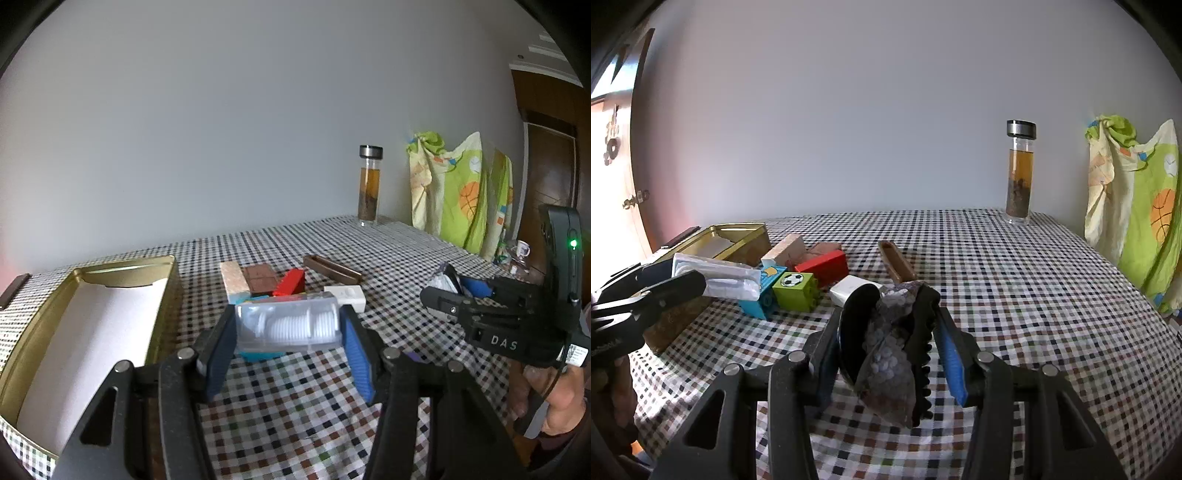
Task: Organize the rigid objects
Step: 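Carry the clear box with the left tool while the right tool carries the foil object over the tin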
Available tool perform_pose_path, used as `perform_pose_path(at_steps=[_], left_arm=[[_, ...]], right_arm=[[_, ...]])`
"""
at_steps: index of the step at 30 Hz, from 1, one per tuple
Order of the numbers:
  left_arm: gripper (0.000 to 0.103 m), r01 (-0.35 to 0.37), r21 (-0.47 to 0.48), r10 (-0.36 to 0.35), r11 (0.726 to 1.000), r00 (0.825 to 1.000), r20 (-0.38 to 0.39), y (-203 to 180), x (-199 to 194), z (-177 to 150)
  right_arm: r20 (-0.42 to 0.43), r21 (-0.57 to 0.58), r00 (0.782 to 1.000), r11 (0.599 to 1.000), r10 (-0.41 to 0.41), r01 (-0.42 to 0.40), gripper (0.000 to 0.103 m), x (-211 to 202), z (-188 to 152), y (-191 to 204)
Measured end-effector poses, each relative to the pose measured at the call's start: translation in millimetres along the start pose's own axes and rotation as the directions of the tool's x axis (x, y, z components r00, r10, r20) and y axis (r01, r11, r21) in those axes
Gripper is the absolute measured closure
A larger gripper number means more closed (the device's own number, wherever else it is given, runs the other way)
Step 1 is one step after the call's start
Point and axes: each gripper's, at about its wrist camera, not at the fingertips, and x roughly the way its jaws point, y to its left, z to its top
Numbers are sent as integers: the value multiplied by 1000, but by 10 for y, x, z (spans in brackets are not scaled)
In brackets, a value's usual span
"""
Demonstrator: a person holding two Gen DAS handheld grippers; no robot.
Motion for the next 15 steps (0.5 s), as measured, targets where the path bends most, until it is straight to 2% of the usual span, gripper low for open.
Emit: perform_pose_path(at_steps=[15], left_arm=[[49,-55,-56,59,997,995,85,248,-349,53]], right_arm=[[18,-30,992,991,127,-127,53,14,213,399]])
